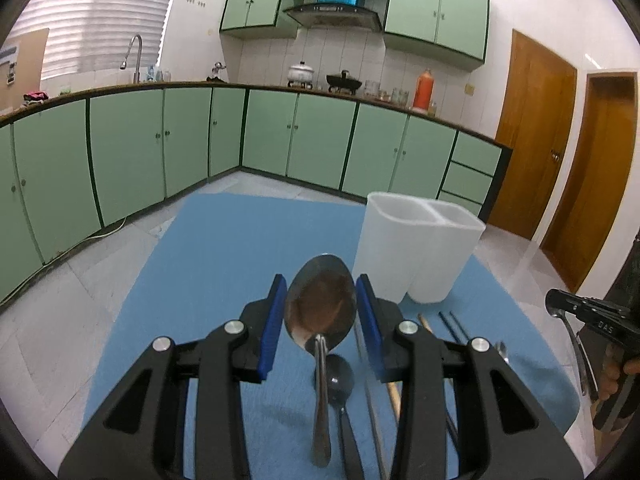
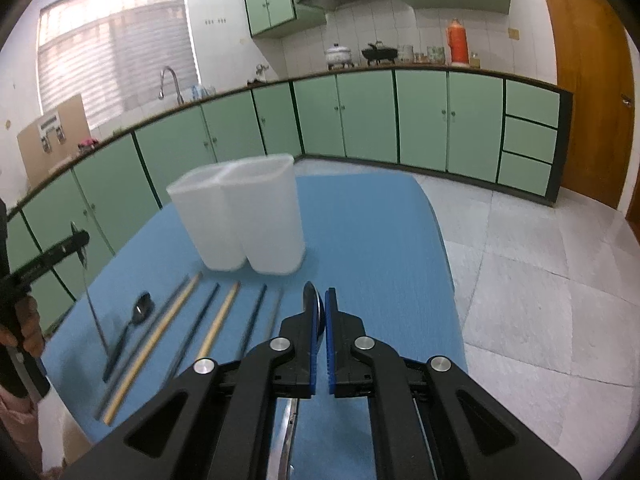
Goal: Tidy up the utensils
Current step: 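Close the left tool on the silver spoon and lift it, then grasp the silver spoon with the right tool while the left tool holds its spoon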
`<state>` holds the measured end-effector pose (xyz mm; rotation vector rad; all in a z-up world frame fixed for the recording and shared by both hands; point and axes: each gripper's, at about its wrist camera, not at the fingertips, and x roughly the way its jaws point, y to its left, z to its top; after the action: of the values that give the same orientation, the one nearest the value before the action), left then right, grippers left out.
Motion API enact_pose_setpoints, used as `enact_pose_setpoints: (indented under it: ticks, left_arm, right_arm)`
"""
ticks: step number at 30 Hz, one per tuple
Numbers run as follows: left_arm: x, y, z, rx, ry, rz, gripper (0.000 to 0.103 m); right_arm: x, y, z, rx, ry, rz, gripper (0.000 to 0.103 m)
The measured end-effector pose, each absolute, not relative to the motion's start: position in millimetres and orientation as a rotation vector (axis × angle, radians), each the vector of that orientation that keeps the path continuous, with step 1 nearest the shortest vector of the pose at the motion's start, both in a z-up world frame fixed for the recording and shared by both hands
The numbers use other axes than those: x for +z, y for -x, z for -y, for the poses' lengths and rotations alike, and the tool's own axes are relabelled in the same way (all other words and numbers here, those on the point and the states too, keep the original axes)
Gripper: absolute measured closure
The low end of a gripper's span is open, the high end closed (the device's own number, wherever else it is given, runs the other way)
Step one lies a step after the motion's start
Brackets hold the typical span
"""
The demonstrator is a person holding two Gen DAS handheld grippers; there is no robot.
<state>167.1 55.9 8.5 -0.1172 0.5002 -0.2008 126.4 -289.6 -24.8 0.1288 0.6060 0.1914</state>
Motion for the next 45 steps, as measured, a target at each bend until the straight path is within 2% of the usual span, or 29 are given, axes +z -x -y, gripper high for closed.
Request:
enact_pose_setpoints:
  ticks: [4,10,22,34,40,42,43,45]
  left_arm:
    - [12.6,-170.2,-53.2,-0.205,0.118,-0.492,0.069]
    - [9.9,-169.9,-53.6,-0.21,0.126,-0.497,0.069]
    - [10.0,-169.2,-50.3,-0.221,0.13,-0.497,0.069]
    - [9.0,-171.6,-45.9,-0.223,0.121,-0.502,0.069]
    - [8.4,-171.9,-44.1,-0.223,0.118,-0.502,0.069]
    - [8.0,-172.3,-43.1,-0.222,0.118,-0.503,0.069]
    - [8.2,-172.1,-43.5,-0.223,0.118,-0.503,0.069]
    - [8.6,-171.9,-43.9,-0.222,0.117,-0.502,0.069]
  right_arm:
    - [-22.1,-131.3,286.5,0.198,-0.153,-0.595,0.099]
    - [-57.4,-148.4,298.2,0.152,-0.225,-0.715,0.099]
    - [-95.8,-157.3,309.0,0.149,-0.251,-0.836,0.099]
    - [-96.5,-162.7,309.4,0.164,-0.199,-0.881,0.096]
    - [-96.0,-164.9,311.9,0.18,-0.168,-0.898,0.086]
    - [-95.3,-165.7,313.3,0.187,-0.16,-0.904,0.08]
    - [-94.2,-166.0,313.5,0.192,-0.151,-0.907,0.074]
    - [-92.4,-165.7,313.4,0.201,-0.14,-0.905,0.071]
